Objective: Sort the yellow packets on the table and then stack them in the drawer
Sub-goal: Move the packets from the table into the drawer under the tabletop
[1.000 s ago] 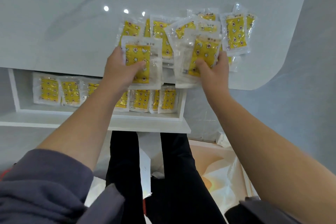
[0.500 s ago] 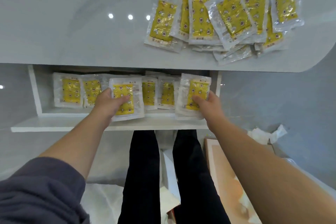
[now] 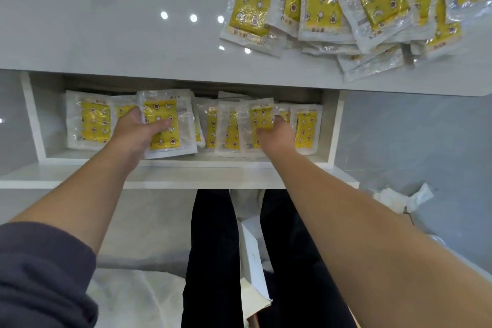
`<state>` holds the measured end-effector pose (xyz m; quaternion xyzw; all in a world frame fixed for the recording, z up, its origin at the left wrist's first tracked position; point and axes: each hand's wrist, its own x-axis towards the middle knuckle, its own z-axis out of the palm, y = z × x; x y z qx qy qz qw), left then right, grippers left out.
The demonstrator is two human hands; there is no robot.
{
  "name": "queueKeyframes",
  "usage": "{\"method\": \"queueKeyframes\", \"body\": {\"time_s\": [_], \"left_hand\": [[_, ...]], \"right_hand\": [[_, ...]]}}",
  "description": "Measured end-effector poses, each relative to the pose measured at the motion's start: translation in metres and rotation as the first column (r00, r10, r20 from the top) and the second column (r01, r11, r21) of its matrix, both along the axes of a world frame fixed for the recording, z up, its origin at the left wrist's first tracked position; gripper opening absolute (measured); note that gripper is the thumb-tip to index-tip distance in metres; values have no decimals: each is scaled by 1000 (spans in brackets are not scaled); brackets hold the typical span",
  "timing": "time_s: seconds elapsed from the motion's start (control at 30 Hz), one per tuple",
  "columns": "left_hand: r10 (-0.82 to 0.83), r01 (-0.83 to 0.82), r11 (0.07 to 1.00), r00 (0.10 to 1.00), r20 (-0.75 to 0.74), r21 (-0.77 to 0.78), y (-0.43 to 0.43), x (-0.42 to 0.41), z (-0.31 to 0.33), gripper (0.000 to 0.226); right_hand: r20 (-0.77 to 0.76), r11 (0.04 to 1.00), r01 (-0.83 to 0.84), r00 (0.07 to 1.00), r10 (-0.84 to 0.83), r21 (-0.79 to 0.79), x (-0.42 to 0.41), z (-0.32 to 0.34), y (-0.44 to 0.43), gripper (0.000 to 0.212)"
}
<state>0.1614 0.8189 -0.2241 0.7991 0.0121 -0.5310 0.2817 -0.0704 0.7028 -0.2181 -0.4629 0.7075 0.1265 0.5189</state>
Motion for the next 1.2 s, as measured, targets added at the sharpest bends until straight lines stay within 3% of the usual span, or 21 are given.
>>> {"method": "queueKeyframes", "body": {"time_s": [0.1,0.23,0.4,0.47,0.53,0.57,0.6,0.67,0.73,0.83,0.9,1.0,1.1,1.2], "left_hand": [[-19,19,999,1000,-19,-32,-4,-8,3,88],[-20,15,998,996,-81,-64,-14,-25,5,98],[-33,21,995,991,-126,-95,-25,-53,-1,97],[-26,9,994,988,-150,-110,-28,-64,2,93],[-14,-13,992,977,-213,-125,-32,-75,13,96],[-7,-23,992,970,-244,-120,-33,-79,15,96],[10,-46,992,959,-285,-118,-33,-81,16,98],[-10,-33,993,937,-351,-115,-30,-83,23,118],[-47,-3,992,915,-401,-124,-27,-80,26,131],[-80,42,993,926,-369,-109,-15,-69,23,117],[-63,35,995,951,-302,-96,-7,-57,23,94],[-44,38,999,983,-178,-32,6,-30,22,77],[-40,41,997,999,-15,58,23,8,15,43],[-47,28,989,991,123,145,38,50,7,34]], "right_hand": [[-58,997,7,998,-12,-77,-21,2,-3,55],[-160,981,46,984,-77,-189,-61,3,-21,37],[-302,992,-97,951,68,-83,-70,-5,-33,42],[-341,983,-145,935,99,-112,-63,-2,-29,44],[-284,957,-180,952,111,-227,-54,9,-23,41],[-176,960,-163,977,124,-228,-50,17,-20,39],[-14,983,-101,995,100,-155,-45,24,-17,38],[278,976,36,956,-96,215,-33,38,-11,39],[324,867,80,908,-268,492,-26,41,-3,50],[298,887,50,932,-206,458,-19,31,8,34],[266,916,69,946,-186,395,-13,25,12,18],[207,939,126,958,-199,321,2,17,14,17],[246,951,140,946,-210,275,27,15,17,7],[290,949,127,933,-213,288,61,11,27,14]]}}
